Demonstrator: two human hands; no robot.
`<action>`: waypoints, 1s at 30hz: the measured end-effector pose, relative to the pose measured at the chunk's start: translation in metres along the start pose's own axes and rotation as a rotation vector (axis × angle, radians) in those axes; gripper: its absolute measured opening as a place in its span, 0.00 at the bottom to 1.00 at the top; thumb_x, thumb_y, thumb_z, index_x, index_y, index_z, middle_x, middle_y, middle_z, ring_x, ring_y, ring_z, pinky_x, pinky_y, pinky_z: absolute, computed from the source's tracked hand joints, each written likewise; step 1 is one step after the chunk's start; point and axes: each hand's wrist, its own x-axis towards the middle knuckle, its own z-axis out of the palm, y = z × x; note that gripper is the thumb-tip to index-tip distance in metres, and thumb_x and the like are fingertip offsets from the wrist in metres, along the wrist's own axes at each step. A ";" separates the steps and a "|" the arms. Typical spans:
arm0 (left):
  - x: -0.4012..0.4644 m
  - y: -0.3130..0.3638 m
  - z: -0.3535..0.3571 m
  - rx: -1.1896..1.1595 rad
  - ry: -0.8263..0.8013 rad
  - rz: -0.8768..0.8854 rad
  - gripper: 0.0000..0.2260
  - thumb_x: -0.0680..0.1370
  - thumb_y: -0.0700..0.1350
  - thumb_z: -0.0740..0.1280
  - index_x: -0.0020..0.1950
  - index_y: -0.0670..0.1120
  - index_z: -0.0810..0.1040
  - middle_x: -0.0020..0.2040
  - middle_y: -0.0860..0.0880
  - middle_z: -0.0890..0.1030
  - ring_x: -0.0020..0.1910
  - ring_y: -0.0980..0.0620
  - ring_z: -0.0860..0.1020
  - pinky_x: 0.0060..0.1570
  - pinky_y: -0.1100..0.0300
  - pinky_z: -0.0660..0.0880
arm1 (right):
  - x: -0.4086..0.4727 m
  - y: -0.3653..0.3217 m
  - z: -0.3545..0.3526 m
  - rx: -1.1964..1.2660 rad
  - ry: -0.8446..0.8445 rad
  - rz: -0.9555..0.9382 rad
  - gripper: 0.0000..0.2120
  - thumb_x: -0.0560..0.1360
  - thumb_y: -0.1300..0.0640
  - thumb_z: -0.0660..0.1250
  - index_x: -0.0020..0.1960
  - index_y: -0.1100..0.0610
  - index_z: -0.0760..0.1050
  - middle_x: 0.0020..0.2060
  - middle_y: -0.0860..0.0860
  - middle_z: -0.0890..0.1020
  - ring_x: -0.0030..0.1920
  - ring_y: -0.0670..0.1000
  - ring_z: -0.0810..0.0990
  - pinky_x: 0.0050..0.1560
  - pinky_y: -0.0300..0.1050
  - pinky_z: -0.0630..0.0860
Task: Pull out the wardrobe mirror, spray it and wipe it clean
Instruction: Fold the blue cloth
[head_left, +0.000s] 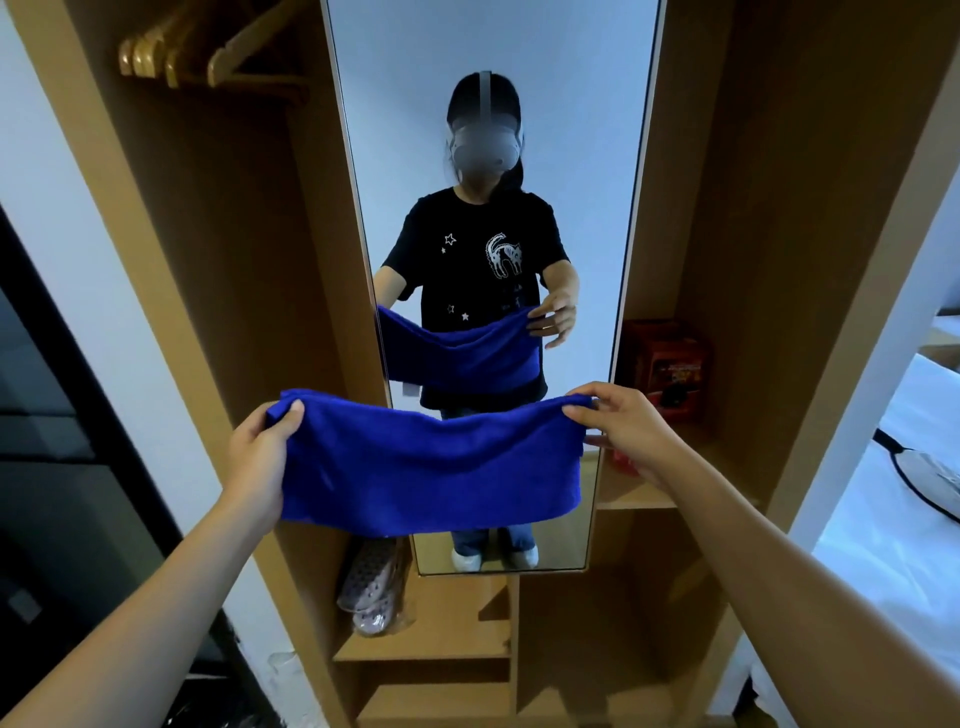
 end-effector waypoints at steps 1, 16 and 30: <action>-0.002 0.003 0.003 -0.009 -0.030 0.024 0.07 0.79 0.47 0.66 0.43 0.54 0.81 0.46 0.50 0.81 0.52 0.44 0.77 0.53 0.49 0.70 | 0.000 -0.001 0.000 0.009 -0.028 -0.017 0.05 0.78 0.59 0.68 0.52 0.54 0.80 0.48 0.52 0.83 0.52 0.51 0.82 0.55 0.48 0.78; -0.015 0.060 0.016 -0.957 -0.514 -0.119 0.05 0.70 0.37 0.69 0.45 0.43 0.79 0.36 0.50 0.79 0.36 0.52 0.79 0.61 0.51 0.68 | -0.038 -0.103 0.007 0.701 -0.452 -0.266 0.06 0.78 0.63 0.59 0.45 0.57 0.73 0.38 0.51 0.79 0.39 0.47 0.79 0.41 0.39 0.77; -0.072 0.099 0.093 -0.636 -1.152 -0.026 0.08 0.72 0.43 0.60 0.37 0.40 0.72 0.33 0.45 0.72 0.36 0.47 0.70 0.47 0.52 0.72 | -0.048 -0.142 0.028 0.390 -0.816 -0.429 0.07 0.76 0.69 0.60 0.52 0.64 0.73 0.50 0.58 0.79 0.56 0.55 0.79 0.58 0.46 0.75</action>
